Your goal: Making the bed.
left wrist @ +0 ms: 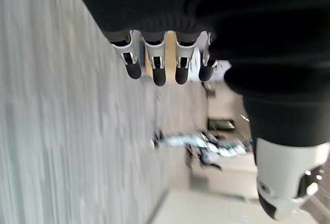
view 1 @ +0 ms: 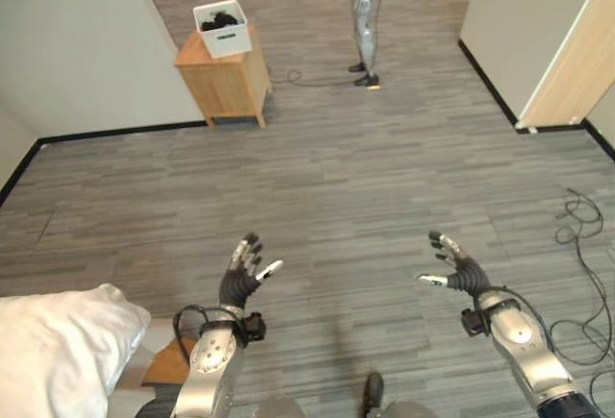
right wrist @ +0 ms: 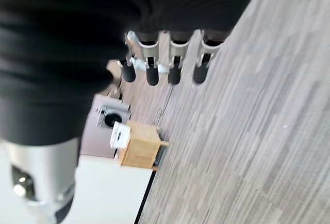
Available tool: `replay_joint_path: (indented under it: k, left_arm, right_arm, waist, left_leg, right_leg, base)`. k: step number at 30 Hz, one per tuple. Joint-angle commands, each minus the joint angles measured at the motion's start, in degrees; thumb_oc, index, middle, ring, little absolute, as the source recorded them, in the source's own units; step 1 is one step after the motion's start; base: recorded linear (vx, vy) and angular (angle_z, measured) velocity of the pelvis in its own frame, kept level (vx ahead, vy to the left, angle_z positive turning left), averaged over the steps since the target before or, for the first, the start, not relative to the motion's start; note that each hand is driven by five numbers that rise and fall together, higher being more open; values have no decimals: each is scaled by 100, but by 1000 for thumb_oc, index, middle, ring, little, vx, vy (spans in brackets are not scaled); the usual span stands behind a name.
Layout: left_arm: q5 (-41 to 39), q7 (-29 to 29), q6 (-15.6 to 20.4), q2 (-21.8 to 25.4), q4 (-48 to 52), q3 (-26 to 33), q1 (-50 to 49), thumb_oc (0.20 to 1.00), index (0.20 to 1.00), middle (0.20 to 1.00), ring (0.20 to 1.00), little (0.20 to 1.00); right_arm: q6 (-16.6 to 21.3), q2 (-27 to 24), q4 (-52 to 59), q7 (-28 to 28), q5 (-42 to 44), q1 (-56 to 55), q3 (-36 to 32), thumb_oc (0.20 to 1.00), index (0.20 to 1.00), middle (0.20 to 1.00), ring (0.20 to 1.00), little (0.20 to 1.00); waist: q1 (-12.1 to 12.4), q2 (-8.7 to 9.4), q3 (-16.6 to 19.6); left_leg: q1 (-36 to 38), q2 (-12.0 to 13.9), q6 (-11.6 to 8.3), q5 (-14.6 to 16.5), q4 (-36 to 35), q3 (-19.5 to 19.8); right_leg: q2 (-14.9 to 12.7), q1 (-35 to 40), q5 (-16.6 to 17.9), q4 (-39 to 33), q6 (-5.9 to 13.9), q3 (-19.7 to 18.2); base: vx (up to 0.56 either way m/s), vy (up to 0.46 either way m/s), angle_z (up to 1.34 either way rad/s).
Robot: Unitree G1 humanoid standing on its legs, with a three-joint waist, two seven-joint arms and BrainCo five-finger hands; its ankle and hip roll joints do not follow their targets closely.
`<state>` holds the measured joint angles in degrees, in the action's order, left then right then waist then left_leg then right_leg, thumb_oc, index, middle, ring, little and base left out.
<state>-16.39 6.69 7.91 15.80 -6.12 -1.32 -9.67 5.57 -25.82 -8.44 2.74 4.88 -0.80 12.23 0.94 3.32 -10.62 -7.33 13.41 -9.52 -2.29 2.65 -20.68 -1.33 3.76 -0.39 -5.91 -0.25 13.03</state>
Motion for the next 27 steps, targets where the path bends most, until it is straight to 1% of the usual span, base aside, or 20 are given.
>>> replay_joint_path:
  k: [1, 3, 4, 5, 6, 7, 8, 9, 10, 11, 12, 14, 16, 17, 18, 19, 20, 23, 26, 27]
  left_arm:
    - [434, 304, 450, 178, 587, 261, 41, 1000, 1000, 1000, 1000, 1000]
    - [462, 202, 459, 170, 682, 286, -48, 1000, 1000, 1000, 1000, 1000]
    - [550, 222, 454, 179, 691, 303, -92, 1000, 1000, 1000, 1000, 1000]
    - [592, 212, 465, 195, 720, 294, -99, 1000, 1000, 1000, 1000, 1000]
    - [707, 258, 426, 256, 694, 231, -75, 1000, 1000, 1000, 1000, 1000]
    - [707, 260, 428, 258, 692, 232, -70, 1000, 1000, 1000, 1000, 1000]
    - [700, 325, 402, 310, 669, 171, 24, 1000, 1000, 1000, 1000, 1000]
    - [698, 394, 369, 473, 616, 78, 231, 1000, 1000, 1000, 1000, 1000]
    - [697, 395, 370, 474, 612, 84, 244, 1000, 1000, 1000, 1000, 1000]
    - [701, 420, 370, 536, 598, 78, 307, 1000, 1000, 1000, 1000, 1000]
    - [674, 444, 382, 590, 585, 78, 399, 1000, 1000, 1000, 1000, 1000]
    - [599, 444, 417, 635, 609, 100, 445, 1000, 1000, 1000, 1000, 1000]
    - [492, 405, 455, 649, 607, 128, 425, 1000, 1000, 1000, 1000, 1000]
    - [460, 373, 484, 642, 622, 142, 401, 1000, 1000, 1000, 1000, 1000]
    - [491, 327, 533, 656, 644, 188, 411, 1000, 1000, 1000, 1000, 1000]
    - [492, 326, 534, 655, 641, 191, 407, 1000, 1000, 1000, 1000, 1000]
    - [539, 296, 587, 659, 638, 230, 444, 1000, 1000, 1000, 1000, 1000]
    - [596, 304, 652, 680, 579, 303, 447, 1000, 1000, 1000, 1000, 1000]
    - [495, 348, 701, 620, 625, 442, 281, 1000, 1000, 1000, 1000, 1000]
    - [420, 329, 705, 588, 640, 453, 231, 1000, 1000, 1000, 1000, 1000]
  right_arm:
    - [263, -261, 362, -67, -183, 187, -159, 1000, 1000, 1000, 1000, 1000]
    - [242, -230, 438, 30, -276, 89, -165, 1000, 1000, 1000, 1000, 1000]
    - [246, -204, 419, 49, -381, 72, -114, 1000, 1000, 1000, 1000, 1000]
    - [275, -181, 451, 86, -456, 33, -108, 1000, 1000, 1000, 1000, 1000]
    - [295, -77, 446, 102, -580, -46, -36, 1000, 1000, 1000, 1000, 1000]
    - [295, -74, 445, 100, -583, -42, -35, 1000, 1000, 1000, 1000, 1000]
    - [295, -35, 437, 81, -623, 16, 4, 1000, 1000, 1000, 1000, 1000]
    - [265, 43, 440, -4, -623, 157, 57, 1000, 1000, 1000, 1000, 1000]
    - [266, 45, 435, -6, -624, 173, 59, 1000, 1000, 1000, 1000, 1000]
    - [271, 74, 445, -41, -614, 227, 64, 1000, 1000, 1000, 1000, 1000]
    - [271, 107, 471, -81, -615, 317, 70, 1000, 1000, 1000, 1000, 1000]
    - [254, 115, 552, -79, -616, 436, 76, 1000, 1000, 1000, 1000, 1000]
    - [251, 100, 565, -70, -579, 505, 93, 1000, 1000, 1000, 1000, 1000]
    - [249, 90, 555, -85, -555, 528, 94, 1000, 1000, 1000, 1000, 1000]
    - [272, 89, 494, -113, -483, 567, 71, 1000, 1000, 1000, 1000, 1000]
    - [278, 90, 482, -114, -481, 572, 79, 1000, 1000, 1000, 1000, 1000]
    - [321, 120, 424, -128, -432, 589, 82, 1000, 1000, 1000, 1000, 1000]
    - [381, 155, 325, -96, -431, 600, 166, 1000, 1000, 1000, 1000, 1000]
    - [405, 133, 183, -32, -364, 718, 336, 1000, 1000, 1000, 1000, 1000]
    - [403, 107, 163, -26, -360, 720, 338, 1000, 1000, 1000, 1000, 1000]
  waist:
    - [277, -163, -33]
    - [391, -208, 72]
    - [495, -212, 113]
    - [555, -181, 160]
    - [562, 3, 195]
    - [595, -7, 203]
    - [503, 0, 122]
    - [329, -87, -58]
    - [348, -109, -59]
    - [307, -197, -76]
    - [215, -182, -138]
    - [64, -125, -201]
    - [-115, -145, -198]
    - [-179, -107, -186]
    - [-339, -90, -139]
    - [-345, -108, -135]
    - [-413, -126, -92]
    - [-377, -89, -30]
    - [-231, -184, -47]
    - [-207, -200, -67]
  left_leg:
    - [-699, 309, -72, -1048, -287, -104]
    - [-617, 275, -107, -1195, -499, 120]
    - [-621, 234, -130, -1341, -468, 358]
    - [-611, 196, -88, -1372, -446, 442]
    - [-321, -25, 140, -1201, -345, 353]
    - [-331, -2, 152, -1200, -334, 321]
    - [-92, -47, 263, -1056, -313, 259]
    - [436, -60, 447, -848, -449, 228]
    - [424, -27, 448, -860, -448, 212]
    - [584, 41, 473, -776, -512, 232]
    - [728, -2, 490, -695, -571, 246]
    - [948, -99, 434, -540, -613, 337]
    - [1126, -106, 314, -403, -641, 510]
    - [1256, -154, 246, -270, -663, 611]
    - [1441, -173, 135, -94, -720, 894]
    - [1455, -153, 128, -46, -704, 895]
    - [1646, -105, 27, 152, -736, 1106]
    - [1863, -60, -72, 295, -704, 1189]
    - [1766, 161, -137, -49, 106, 1503]
    - [1634, 196, -141, -148, 427, 1466]
  right_leg:
    - [-767, 1428, -867, 173, 896, -232]
    - [-897, 1691, -1089, 359, 1020, -352]
    - [-985, 1775, -1090, 554, 1076, -466]
    - [-1065, 1801, -978, 837, 1146, -534]
    - [-1415, 1532, -226, 1952, 1465, -676]
    - [-1409, 1502, -194, 1940, 1472, -719]
    - [-1518, 1195, 533, 2826, 1525, -777]
    - [-1459, 437, 1215, 4119, 1525, -926]
    - [-1429, 405, 1241, 4119, 1525, -951]
    - [-1457, 180, 1189, 4309, 1525, -838]
    - [-1611, -77, 987, 4411, 1525, -694]
    - [-1760, -422, 487, 3924, 1454, -349]
    - [-1514, -662, 39, 2968, 1300, -135]
    - [-1400, -765, -85, 2249, 1255, -178]
    - [-1148, -1002, 146, 982, 1227, -603]
    - [-1125, -931, 171, 883, 1237, -585]
    - [-1094, -1077, 422, 283, 1364, -1009]
    - [-1159, -940, 519, 309, 1333, -1089]
    - [-1115, -817, 528, 622, 1119, -931]
    - [-1134, -719, 480, 648, 1034, -778]
  base:
    - [627, 127, -29]
    - [630, 164, -34]
    - [604, 167, -47]
    - [768, 188, -85]
    - [534, 118, -101]
    - [487, 91, -113]
    - [395, 112, -98]
    - [391, 106, -58]
    - [397, 128, -24]
    - [271, 18, 45]
    - [441, -8, 48]
    - [449, -95, 67]
    - [448, -195, 58]
    - [641, -399, 56]
    - [521, -317, 73]
    - [645, -401, 110]
    - [321, -182, 112]
    - [352, -244, 118]
    - [289, -274, 43]
    - [183, -215, 43]
